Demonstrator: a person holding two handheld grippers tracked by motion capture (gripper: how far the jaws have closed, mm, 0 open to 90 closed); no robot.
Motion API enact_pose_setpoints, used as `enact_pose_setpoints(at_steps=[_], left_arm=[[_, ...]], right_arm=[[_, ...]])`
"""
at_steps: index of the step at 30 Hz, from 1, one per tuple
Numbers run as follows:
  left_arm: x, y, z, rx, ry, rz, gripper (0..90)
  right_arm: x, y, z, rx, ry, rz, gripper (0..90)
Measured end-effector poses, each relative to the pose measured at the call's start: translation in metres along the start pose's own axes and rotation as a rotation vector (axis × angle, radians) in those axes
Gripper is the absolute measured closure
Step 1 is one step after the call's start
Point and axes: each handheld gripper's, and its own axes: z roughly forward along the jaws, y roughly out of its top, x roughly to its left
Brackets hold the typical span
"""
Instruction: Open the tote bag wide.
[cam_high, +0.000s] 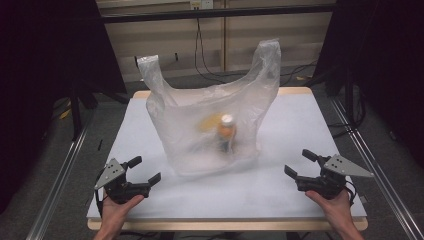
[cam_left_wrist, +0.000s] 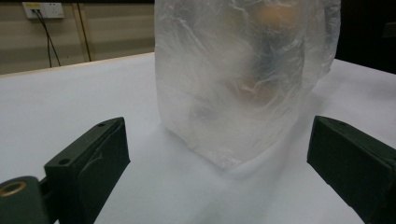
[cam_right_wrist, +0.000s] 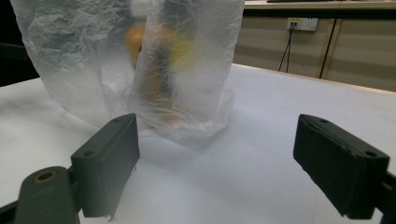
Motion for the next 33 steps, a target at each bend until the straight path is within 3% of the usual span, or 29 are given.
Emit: enact_pose_setpoints(at_steps=[8,12,13,14,15,17,19,20,21,26,30,33], left_arm=[[0.001,0.000,0.001,0.029,0.001,-0.003,12.8],[0.001,0.000,-0.001,0.013,-0.007,0.003,18.9],[0.000,0.000,-0.001,0.005,0.001,0.005,24.5],[-0.001,-0.001,-0.001,0.001,-0.003,0.000,24.5],[-0.001,0.000,-0.001,-0.001,-0.008,0.004,31.1],[-0.001,0.000,-0.001,-0.009,-0.019,0.005,35.5],[-0.002,0.001,-0.001,-0.008,-0.040,-0.005,43.7],[-0.002,0.001,0.000,-0.005,-0.080,-0.018,49.5],[-0.004,0.002,-0.001,0.003,-0.062,-0.002,53.4],[-0.009,0.006,-0.001,0.007,-0.095,-0.006,69.6],[-0.009,0.011,-0.001,0.027,-0.114,0.003,77.0],[-0.007,0.014,0.000,0.023,-0.139,-0.039,83.0]], right_arm=[[-0.002,0.000,0.001,0.021,0.017,0.020,19.9],[-0.003,0.000,0.002,0.026,0.033,0.028,26.8],[-0.003,0.000,0.002,0.023,0.038,0.017,33.1],[-0.003,0.000,0.002,0.023,0.038,0.017,33.1],[-0.002,0.000,0.001,0.028,0.059,0.015,41.5],[-0.002,0.000,0.001,0.025,0.065,0.027,44.2],[-0.002,0.001,0.000,0.026,0.085,0.021,53.8],[-0.002,0.002,0.001,0.027,0.101,0.034,59.9],[-0.002,0.003,0.001,0.030,0.111,0.030,63.7],[-0.002,0.007,0.003,0.030,0.123,0.025,74.3],[-0.001,0.011,0.006,0.036,0.151,0.023,83.3],[0.000,0.015,0.008,0.049,0.170,0.021,87.5]])
